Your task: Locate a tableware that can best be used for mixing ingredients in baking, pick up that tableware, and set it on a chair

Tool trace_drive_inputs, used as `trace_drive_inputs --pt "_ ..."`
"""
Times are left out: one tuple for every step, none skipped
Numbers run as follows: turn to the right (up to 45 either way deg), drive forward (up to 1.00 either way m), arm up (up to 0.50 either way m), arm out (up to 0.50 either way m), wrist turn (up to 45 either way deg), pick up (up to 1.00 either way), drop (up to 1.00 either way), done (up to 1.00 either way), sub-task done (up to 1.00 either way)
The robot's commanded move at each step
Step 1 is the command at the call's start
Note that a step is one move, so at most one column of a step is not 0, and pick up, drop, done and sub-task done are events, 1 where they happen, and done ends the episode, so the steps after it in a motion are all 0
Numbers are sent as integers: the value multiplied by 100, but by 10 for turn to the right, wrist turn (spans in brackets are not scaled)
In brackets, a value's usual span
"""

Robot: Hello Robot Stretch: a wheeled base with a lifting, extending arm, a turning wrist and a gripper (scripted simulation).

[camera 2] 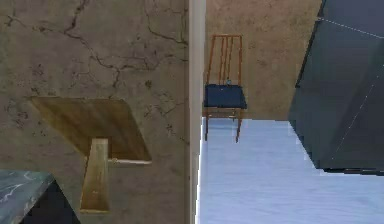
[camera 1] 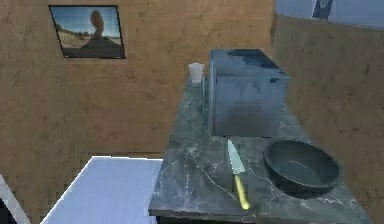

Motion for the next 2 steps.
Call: trace_drive_inputs --pt "-450 0 0 0 0 0 0 0 0" --pt "-120 0 0 0 0 0 0 0 0"
